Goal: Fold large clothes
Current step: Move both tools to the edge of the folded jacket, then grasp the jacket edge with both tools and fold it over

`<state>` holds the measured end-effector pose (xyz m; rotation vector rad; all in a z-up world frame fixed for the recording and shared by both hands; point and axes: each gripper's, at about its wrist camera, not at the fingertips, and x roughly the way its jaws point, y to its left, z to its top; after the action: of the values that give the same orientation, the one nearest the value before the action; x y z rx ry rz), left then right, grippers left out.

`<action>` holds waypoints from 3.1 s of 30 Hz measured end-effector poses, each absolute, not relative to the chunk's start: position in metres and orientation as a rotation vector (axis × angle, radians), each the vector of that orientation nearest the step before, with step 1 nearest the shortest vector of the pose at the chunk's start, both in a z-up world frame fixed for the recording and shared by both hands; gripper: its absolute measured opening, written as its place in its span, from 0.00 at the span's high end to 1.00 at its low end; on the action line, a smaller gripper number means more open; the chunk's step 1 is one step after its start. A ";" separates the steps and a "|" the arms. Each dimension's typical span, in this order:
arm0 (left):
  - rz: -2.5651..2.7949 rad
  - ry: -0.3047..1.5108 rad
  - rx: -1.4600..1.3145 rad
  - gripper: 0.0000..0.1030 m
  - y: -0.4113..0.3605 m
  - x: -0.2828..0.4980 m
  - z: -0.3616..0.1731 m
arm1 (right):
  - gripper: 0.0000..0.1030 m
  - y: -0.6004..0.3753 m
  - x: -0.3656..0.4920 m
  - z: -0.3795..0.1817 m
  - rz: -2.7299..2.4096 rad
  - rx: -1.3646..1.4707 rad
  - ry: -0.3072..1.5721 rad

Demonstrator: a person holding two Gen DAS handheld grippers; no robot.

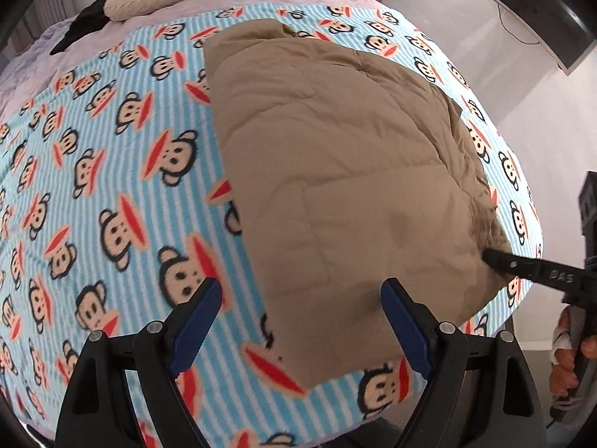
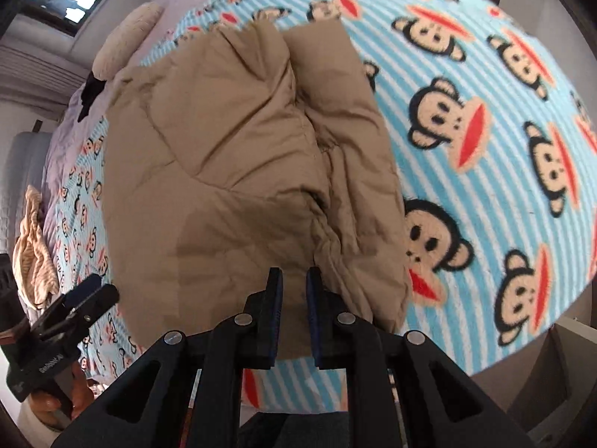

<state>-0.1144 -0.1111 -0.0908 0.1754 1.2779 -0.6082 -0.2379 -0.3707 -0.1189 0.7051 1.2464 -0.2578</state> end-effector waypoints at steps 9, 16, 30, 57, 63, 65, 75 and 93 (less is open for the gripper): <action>-0.571 1.246 0.174 0.15 -0.079 -0.127 -0.073 | 0.86 -0.339 -0.261 -0.071 -0.257 0.708 1.121; -0.523 1.260 0.164 0.15 -0.065 -0.122 -0.069 | 0.85 -0.312 -0.241 -0.065 -0.216 0.684 1.158; -0.399 1.310 0.117 0.15 -0.094 -0.080 -0.067 | 0.85 -0.371 -0.185 -0.068 -0.183 0.654 1.239; -0.634 1.501 -0.246 0.00 -0.107 -0.007 -0.150 | 0.00 -0.474 -0.159 -0.140 -0.004 0.760 1.332; -0.760 1.567 -0.406 0.00 -0.116 0.010 -0.185 | 0.00 -0.473 -0.132 -0.177 0.137 0.808 1.367; -0.774 1.583 -0.443 0.00 -0.121 0.014 -0.194 | 0.00 -0.476 -0.122 -0.189 0.169 0.854 1.364; -0.723 1.571 -0.476 0.08 -0.148 0.008 -0.197 | 0.04 -0.473 -0.097 -0.232 0.207 1.133 1.369; -0.806 1.324 -0.432 0.25 -0.011 0.048 -0.102 | 0.50 -0.344 -0.061 -0.128 0.297 1.057 1.168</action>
<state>0.0479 -0.0114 -0.1024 -0.4321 1.3243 -0.8058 -0.0606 -0.3435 -0.1284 1.0568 1.1681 0.2966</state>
